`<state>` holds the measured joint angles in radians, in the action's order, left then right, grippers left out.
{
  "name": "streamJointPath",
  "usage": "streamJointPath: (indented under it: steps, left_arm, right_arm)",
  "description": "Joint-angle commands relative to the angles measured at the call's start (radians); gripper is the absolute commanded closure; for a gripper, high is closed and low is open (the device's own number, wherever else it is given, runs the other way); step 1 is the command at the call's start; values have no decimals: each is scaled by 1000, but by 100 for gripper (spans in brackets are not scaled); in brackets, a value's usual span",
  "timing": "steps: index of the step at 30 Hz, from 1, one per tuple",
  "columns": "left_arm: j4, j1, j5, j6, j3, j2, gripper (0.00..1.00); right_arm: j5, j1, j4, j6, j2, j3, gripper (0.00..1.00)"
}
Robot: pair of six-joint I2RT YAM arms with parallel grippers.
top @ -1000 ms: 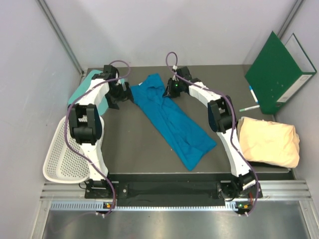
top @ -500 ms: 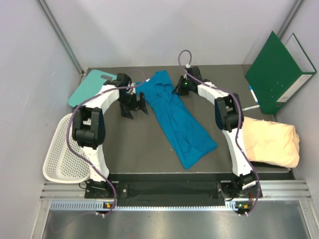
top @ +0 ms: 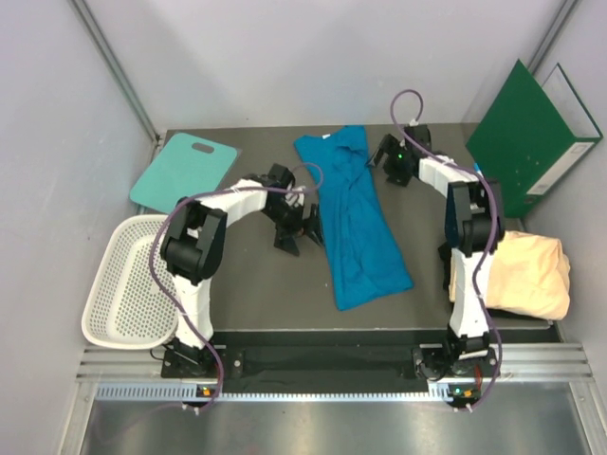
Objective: Fold and stack the t-shirts
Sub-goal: Rotate the tshirt 90 degrees
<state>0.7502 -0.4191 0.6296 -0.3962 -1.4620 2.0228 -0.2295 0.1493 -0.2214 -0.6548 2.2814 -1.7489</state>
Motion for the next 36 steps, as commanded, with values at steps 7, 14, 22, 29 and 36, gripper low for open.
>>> streamJointPath:
  steps: [7,14,22,29,36]
  left_arm:
    - [-77,-154,117,-137,143,7,19]
    - [-94,-280,49,-277,224,-4,34]
    - [-250,-402,-47,-452,333,-15,42]
    - [-324,-412,-203,-517,325,2,68]
    - [-206,-412,-295,-478,305,-15,100]
  right_arm:
    - [16,-63,-104,73,-526,470,1]
    - [-83,-142,-205,104,-833,627,0]
    - [-152,-235,-282,156,-988,692,0]
    - [-225,-235,-315,188,-1065,772,0]
    - [-267,-235,-342,236,-1100,870,0]
